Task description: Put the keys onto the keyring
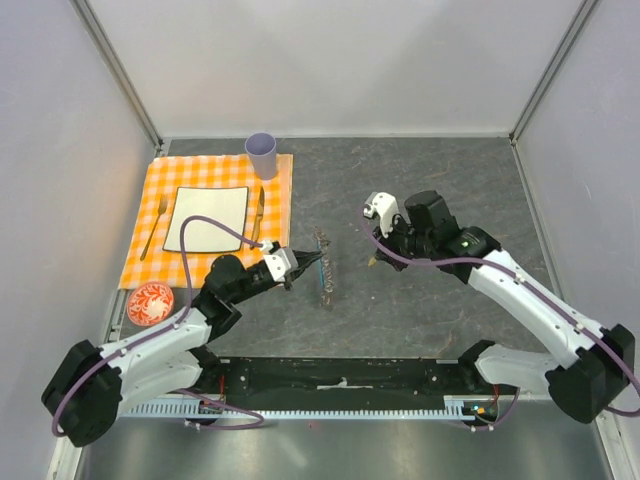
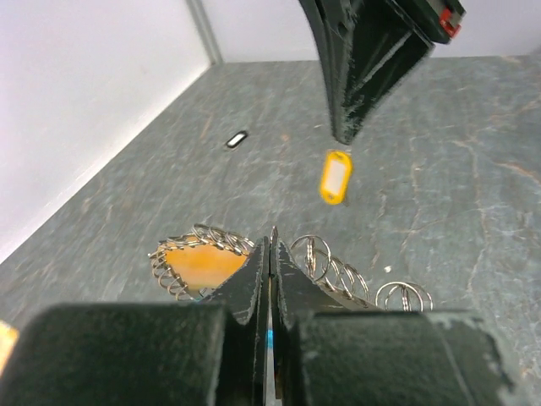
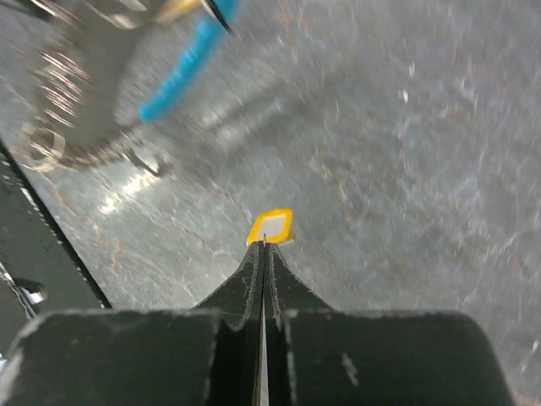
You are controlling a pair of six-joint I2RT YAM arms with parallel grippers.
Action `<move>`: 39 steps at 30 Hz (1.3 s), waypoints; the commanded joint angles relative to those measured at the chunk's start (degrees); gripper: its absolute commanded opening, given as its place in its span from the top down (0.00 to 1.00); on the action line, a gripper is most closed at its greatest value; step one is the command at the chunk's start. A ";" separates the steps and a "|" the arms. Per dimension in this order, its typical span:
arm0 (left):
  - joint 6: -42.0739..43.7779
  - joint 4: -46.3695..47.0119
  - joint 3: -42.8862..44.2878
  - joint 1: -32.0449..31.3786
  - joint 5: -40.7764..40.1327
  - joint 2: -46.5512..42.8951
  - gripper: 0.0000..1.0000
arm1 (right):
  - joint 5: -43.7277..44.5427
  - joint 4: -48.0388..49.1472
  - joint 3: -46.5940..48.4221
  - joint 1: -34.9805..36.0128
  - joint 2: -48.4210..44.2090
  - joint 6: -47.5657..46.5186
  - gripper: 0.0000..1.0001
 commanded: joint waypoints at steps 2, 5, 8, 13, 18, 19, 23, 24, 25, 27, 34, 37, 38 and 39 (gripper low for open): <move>0.67 2.14 -3.74 -0.71 -11.84 -6.41 0.98 | 9.60 -7.45 4.07 0.04 6.76 5.04 1.00; 0.85 1.96 -5.15 -0.97 -15.45 -8.61 0.98 | 10.30 -7.81 4.86 -0.40 12.47 6.00 1.00; 1.20 1.96 -5.59 -0.97 -17.73 -9.84 0.98 | 11.27 -7.20 6.45 -0.84 18.97 6.18 1.00; 1.82 1.70 -6.03 -0.97 -19.49 -11.07 0.98 | 11.71 0.78 6.98 -1.98 28.38 6.36 1.00; 1.91 1.52 -6.03 -1.15 -19.50 -11.51 0.98 | 11.27 10.11 5.22 -3.82 33.92 6.89 1.00; 1.91 1.61 -6.12 -1.15 -19.41 -11.43 0.98 | 11.18 12.82 4.44 -3.91 34.36 6.80 1.00; 1.91 1.61 -5.86 -1.15 -19.23 -10.72 0.98 | 11.10 19.16 2.24 -4.09 35.51 6.62 1.00; 1.91 1.61 -5.95 -1.15 -19.15 -10.64 0.98 | 11.53 20.31 1.80 -4.00 35.77 6.53 1.00; 1.91 1.61 -5.95 -1.15 -19.15 -10.64 0.98 | 11.62 21.97 1.27 -4.09 35.86 6.53 1.00; 1.91 1.70 -5.86 -1.15 -19.15 -10.37 0.98 | 11.80 23.56 0.74 -4.09 36.21 6.36 1.00; 1.64 2.40 -6.30 -1.15 -19.32 -10.64 0.98 | 13.90 31.55 -5.57 -4.18 30.42 6.36 1.00; 1.47 3.19 -6.65 -1.15 -19.41 -10.55 0.98 | 13.30 34.01 -8.91 -4.09 25.77 4.96 1.00; 1.55 3.28 -6.56 -1.15 -19.32 -10.55 0.98 | 12.86 34.64 -9.71 -4.18 24.45 4.78 1.00; 1.47 3.45 -6.74 -1.15 -19.41 -10.64 0.98 | 12.16 35.77 -10.59 -4.09 22.35 4.60 1.00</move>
